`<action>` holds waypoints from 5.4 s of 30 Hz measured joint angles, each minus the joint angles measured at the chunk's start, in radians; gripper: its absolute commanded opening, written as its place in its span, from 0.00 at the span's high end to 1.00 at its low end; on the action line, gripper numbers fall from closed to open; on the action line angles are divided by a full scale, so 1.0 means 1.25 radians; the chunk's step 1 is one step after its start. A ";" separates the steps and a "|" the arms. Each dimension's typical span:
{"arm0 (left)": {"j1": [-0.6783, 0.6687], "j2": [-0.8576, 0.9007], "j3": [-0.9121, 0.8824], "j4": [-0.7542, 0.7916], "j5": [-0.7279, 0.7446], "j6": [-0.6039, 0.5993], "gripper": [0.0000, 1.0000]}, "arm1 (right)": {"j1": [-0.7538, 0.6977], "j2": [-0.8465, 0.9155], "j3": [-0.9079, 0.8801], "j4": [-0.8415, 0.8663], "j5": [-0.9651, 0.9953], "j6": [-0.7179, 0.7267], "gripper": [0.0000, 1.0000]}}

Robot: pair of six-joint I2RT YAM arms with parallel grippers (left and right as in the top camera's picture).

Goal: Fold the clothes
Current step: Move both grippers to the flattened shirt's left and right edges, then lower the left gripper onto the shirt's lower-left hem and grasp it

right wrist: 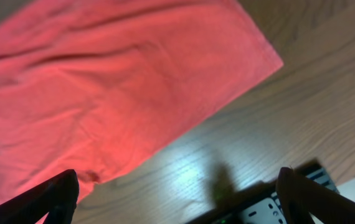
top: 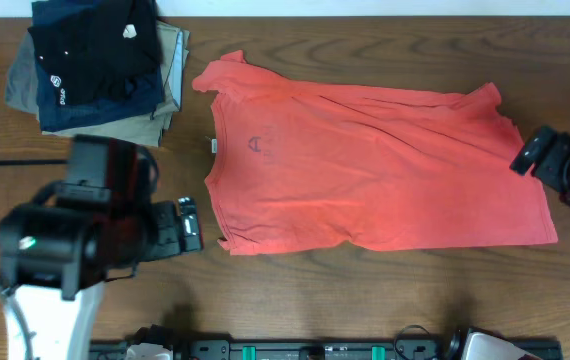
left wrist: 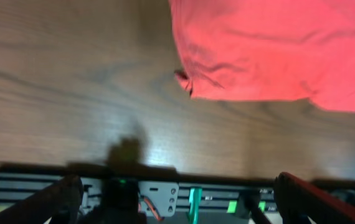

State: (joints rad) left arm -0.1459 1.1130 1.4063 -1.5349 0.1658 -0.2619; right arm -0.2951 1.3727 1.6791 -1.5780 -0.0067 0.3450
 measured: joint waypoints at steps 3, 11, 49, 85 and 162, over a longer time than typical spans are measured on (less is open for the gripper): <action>0.000 0.008 -0.124 0.080 0.020 0.000 0.01 | 0.000 0.001 -0.060 0.023 0.001 0.002 0.01; 0.000 0.081 -0.358 0.333 0.073 0.013 0.01 | 0.000 0.001 -0.179 0.085 0.002 0.002 0.01; 0.000 0.438 -0.426 0.529 0.030 -0.087 0.27 | 0.000 0.001 -0.221 0.139 -0.001 0.002 0.01; 0.001 0.474 -0.426 0.546 0.198 -0.120 0.42 | 0.000 0.001 -0.221 0.148 -0.001 0.002 0.01; -0.055 0.419 -0.498 0.648 0.183 -0.313 0.53 | 0.000 0.001 -0.221 0.159 -0.016 0.002 0.01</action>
State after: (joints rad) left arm -0.2142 1.6371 0.7841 -0.7246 0.3946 -0.6533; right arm -0.2951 1.3743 1.4033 -1.3792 -0.0265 0.3477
